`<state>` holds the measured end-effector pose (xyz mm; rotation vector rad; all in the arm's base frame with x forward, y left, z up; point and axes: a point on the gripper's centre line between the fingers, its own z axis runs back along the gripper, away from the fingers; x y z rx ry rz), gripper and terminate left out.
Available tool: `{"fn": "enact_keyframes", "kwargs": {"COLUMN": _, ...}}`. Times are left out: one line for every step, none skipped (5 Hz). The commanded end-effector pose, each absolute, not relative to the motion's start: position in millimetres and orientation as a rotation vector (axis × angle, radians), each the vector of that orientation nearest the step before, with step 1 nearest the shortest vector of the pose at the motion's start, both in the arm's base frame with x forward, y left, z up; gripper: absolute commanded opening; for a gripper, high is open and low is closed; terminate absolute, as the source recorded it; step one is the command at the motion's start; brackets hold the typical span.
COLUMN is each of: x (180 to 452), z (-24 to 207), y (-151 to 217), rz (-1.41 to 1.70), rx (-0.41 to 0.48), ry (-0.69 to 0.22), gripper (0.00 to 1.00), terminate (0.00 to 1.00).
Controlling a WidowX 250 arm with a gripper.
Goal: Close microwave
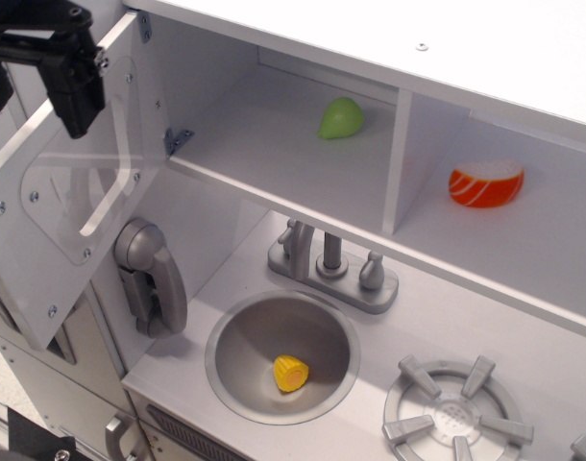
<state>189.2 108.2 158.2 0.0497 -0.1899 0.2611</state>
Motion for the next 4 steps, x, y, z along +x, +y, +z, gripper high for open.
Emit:
{"fn": "enact_keyframes", "kwargs": {"x": 189.2, "z": 148.7, "y": 110.7, "rz": 0.27, "rx": 0.06, "ry": -0.201, "gripper": 1.0, "terminate": 0.0}}
{"fn": "enact_keyframes", "kwargs": {"x": 195.4, "z": 136.7, "y": 108.2, "rz": 0.281, "rx": 0.103, "ry": -0.18, "gripper": 1.0, "terminate": 0.0}}
{"fn": "enact_keyframes", "kwargs": {"x": 203.8, "z": 121.9, "y": 94.9, "rz": 0.302, "rx": 0.082, "ry": -0.18, "gripper": 1.0, "terminate": 0.0}}
{"fn": "enact_keyframes", "kwargs": {"x": 219.1, "z": 113.1, "y": 73.2, "rz": 0.343, "rx": 0.065, "ry": -0.179, "gripper": 1.0, "terminate": 0.0}}
